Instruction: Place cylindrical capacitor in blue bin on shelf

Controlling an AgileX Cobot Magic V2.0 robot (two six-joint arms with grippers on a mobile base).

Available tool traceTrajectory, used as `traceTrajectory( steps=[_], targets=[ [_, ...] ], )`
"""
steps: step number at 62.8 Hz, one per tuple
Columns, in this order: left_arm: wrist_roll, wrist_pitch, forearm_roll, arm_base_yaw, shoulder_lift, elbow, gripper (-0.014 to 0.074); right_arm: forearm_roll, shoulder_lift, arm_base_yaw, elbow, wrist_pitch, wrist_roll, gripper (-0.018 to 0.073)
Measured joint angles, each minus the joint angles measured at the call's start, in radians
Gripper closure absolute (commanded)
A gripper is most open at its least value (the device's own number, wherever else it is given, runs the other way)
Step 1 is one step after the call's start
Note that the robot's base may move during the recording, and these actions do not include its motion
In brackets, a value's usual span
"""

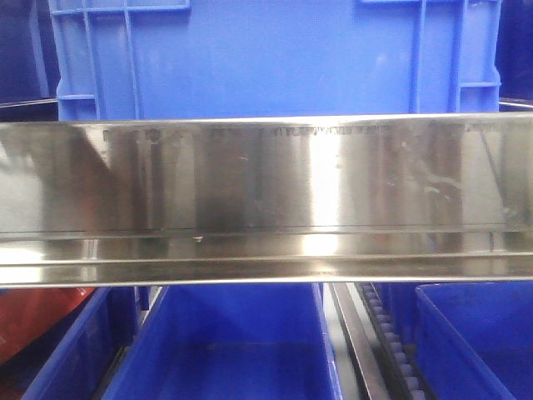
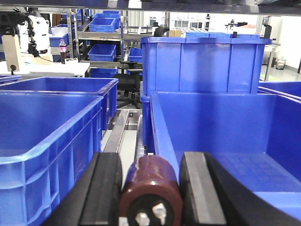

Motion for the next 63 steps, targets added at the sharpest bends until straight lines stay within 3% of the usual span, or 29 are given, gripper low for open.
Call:
traceTrajectory(
  steps=[11, 24, 33, 41, 48, 63],
  targets=[
    [0.0, 0.035, 0.0, 0.0, 0.011, -0.021, 0.0708, 0.009, 0.002, 0.0, 0.0, -0.046, 0.0, 0.0721],
    [0.028, 0.157, -0.009, 0.0, 0.161, -0.189, 0.0708, 0.013, 0.118, 0.002, -0.095, -0.137, 0.0, 0.0721],
    [0.07, 0.182, -0.056, -0.033, 0.325, -0.307, 0.0708, 0.013, 0.276, 0.064, -0.218, -0.148, 0.0, 0.0721],
    [0.079, 0.188, -0.069, -0.103, 0.481, -0.401, 0.0708, 0.011, 0.422, 0.166, -0.326, -0.151, 0.0, 0.0721],
    [0.079, 0.192, -0.071, -0.206, 0.641, -0.493, 0.0708, -0.001, 0.58, 0.273, -0.427, -0.152, 0.0, 0.0721],
    [0.082, 0.14, -0.071, -0.408, 0.901, -0.677, 0.0708, -0.008, 0.828, 0.374, -0.58, -0.164, 0.0, 0.0721]
  ],
)
